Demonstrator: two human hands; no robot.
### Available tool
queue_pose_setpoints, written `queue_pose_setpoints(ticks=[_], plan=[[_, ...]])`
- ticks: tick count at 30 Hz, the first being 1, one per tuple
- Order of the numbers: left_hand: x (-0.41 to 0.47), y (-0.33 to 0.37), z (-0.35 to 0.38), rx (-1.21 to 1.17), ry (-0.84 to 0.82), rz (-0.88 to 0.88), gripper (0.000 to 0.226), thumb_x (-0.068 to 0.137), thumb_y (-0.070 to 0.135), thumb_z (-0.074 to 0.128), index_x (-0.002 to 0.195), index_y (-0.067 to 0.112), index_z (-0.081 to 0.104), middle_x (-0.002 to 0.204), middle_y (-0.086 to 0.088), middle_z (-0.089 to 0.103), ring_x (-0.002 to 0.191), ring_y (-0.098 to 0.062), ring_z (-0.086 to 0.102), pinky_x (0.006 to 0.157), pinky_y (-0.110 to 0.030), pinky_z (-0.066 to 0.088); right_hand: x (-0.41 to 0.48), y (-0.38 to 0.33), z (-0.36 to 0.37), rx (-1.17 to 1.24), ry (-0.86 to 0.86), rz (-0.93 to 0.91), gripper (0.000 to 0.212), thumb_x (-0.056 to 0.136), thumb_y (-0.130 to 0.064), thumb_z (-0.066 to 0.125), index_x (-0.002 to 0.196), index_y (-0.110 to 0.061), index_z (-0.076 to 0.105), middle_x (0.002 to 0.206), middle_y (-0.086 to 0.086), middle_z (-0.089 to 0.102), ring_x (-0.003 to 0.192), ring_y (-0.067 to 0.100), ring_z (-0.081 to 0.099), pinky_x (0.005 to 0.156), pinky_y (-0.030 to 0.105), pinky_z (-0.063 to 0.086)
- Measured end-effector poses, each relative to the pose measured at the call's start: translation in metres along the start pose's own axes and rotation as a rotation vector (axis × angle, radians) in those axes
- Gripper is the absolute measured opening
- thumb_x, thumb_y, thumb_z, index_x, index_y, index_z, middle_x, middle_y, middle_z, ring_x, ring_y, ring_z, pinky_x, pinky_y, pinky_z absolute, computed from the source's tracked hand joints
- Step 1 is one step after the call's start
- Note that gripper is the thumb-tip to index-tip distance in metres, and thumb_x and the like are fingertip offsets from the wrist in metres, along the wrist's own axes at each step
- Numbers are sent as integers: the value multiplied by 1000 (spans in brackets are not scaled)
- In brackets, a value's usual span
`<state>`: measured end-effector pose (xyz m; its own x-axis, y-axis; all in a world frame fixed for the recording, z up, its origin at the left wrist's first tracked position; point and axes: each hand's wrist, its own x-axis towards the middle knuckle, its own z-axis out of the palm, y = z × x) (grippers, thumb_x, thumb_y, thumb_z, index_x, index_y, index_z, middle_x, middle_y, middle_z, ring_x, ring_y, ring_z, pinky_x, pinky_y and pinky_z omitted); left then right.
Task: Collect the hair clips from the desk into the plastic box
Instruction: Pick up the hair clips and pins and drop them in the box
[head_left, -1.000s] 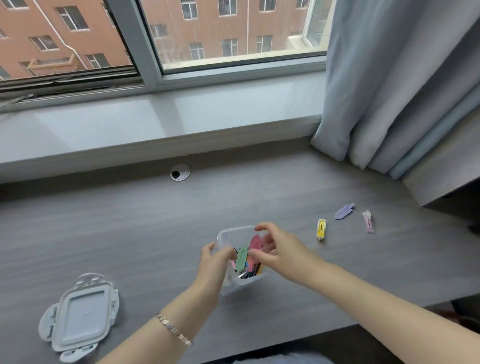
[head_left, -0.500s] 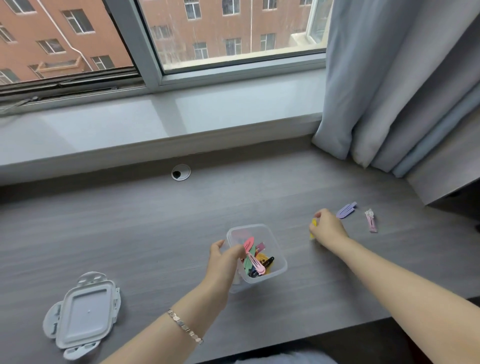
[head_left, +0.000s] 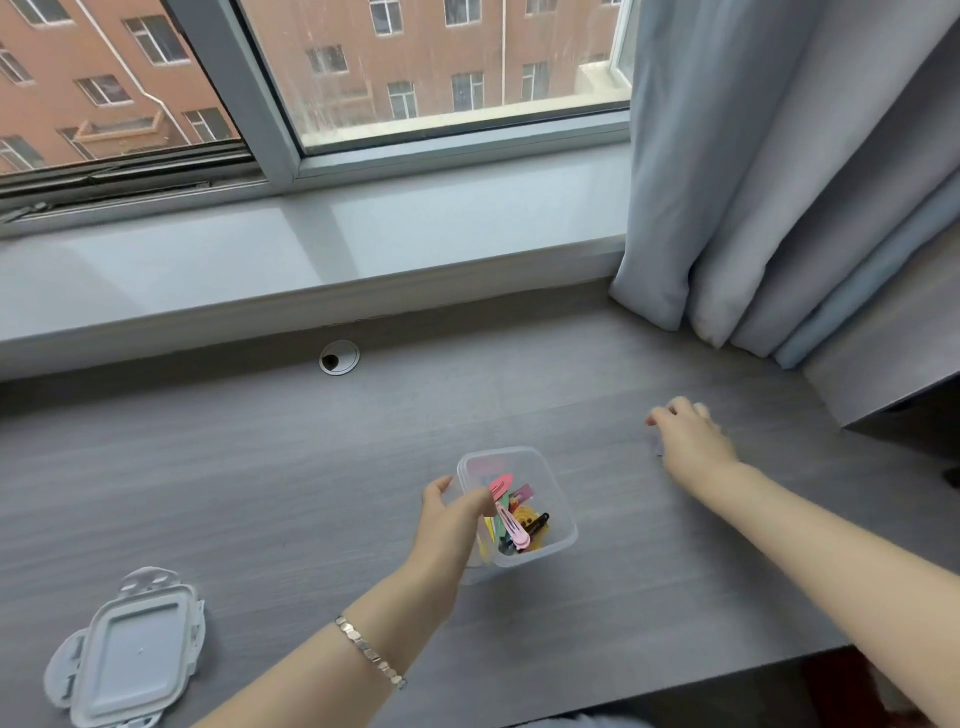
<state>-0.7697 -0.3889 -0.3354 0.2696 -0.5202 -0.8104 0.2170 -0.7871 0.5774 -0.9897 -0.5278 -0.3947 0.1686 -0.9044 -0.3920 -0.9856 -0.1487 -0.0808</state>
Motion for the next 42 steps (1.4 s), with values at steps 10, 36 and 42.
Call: queue_pose_setpoints(ticks=[10,36,42], plan=[[5,8,15,30,7,5,73,73,19,59,142,23,36,136,-11,51,124,-31,48,98,-43,38,21,24,3,-279,-132,-266,16,93,-15,45,107,-9,50,121,14,50,113,31,49,92,41,42],[3,2,18,30,-3,36,90,51,26,54,140,22,36,132,-13,54,121,-30,51,95,-41,41,-67,-83,-42,585,-315,-250,19,90,-32,53,101,-16,52,95,5,59,80,20,55,63,27,40],[7,-4,6,-74,26,64,88,53,24,53,140,23,38,130,-12,55,115,-30,54,84,-38,41,-58,-94,-40,560,-59,-294,33,89,-28,56,117,-12,57,115,6,58,86,12,50,86,26,45]])
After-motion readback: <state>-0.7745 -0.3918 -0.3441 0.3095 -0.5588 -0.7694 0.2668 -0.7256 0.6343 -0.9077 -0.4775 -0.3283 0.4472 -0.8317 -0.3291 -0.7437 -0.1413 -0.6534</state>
